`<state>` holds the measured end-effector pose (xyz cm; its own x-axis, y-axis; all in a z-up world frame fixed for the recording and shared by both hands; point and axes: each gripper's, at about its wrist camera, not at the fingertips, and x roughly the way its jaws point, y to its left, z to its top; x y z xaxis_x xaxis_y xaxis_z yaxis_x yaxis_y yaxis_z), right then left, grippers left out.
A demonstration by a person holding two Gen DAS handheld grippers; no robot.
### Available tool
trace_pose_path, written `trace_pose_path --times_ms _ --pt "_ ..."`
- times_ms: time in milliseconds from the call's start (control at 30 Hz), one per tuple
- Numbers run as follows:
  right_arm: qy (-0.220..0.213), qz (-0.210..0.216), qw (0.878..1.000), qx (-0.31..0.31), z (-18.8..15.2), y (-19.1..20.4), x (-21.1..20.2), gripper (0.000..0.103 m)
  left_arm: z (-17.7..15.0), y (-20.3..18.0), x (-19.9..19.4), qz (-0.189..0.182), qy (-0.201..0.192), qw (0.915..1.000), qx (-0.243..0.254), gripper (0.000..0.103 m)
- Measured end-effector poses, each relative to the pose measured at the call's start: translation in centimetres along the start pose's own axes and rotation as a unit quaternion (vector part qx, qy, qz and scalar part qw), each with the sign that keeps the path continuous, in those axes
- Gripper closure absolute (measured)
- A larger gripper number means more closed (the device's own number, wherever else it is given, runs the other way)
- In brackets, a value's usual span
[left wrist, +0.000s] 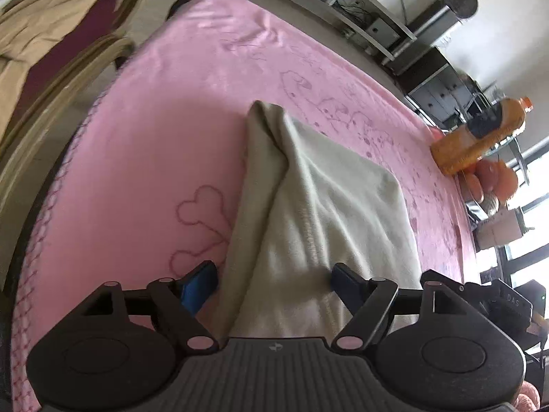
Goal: Fold clothes
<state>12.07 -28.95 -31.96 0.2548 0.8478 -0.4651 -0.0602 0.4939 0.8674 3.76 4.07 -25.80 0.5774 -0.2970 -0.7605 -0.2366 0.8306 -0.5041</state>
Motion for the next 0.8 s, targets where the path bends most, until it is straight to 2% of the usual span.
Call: trace_pose_path --times_ms 67,100,133,200,333,400,567,800 --pt "-0.009 -0.007 1.000 -0.018 -0.6 0.5 0.2 0.047 -0.4 -0.5 0.1 0.001 -0.005 1.0000 0.004 0.045" --pt "-0.015 -0.018 0.999 -0.030 -0.9 0.9 0.2 0.053 -0.7 -1.1 0.0 0.012 -0.012 0.9997 0.016 0.058" --pt "-0.021 -0.036 0.998 -0.044 -1.2 1.3 0.3 0.071 -1.0 -1.7 -0.1 0.022 -0.020 0.9992 0.028 0.068" --pt "-0.033 -0.068 0.995 -0.069 -1.7 2.3 0.4 0.079 -1.5 -3.2 -0.8 0.042 -0.035 0.9968 0.059 0.076" --pt "-0.046 -0.102 0.988 -0.110 -2.4 5.1 -1.2 0.083 -2.8 -6.5 -2.6 0.062 -0.061 0.9900 0.111 0.079" --pt "-0.052 -0.111 0.983 -0.134 -2.7 6.6 -3.4 0.083 -3.7 -8.1 -3.9 0.051 -0.072 0.9881 0.126 0.079" --pt "-0.077 -0.130 0.981 -0.122 -2.3 8.1 -11.5 0.083 -5.6 -14.5 -5.2 -0.009 -0.080 0.9841 0.158 0.079" --pt "-0.167 -0.172 0.967 -0.081 -1.7 5.9 -26.0 0.082 -8.9 -26.2 -1.1 -0.096 -0.062 0.9706 0.212 0.078"
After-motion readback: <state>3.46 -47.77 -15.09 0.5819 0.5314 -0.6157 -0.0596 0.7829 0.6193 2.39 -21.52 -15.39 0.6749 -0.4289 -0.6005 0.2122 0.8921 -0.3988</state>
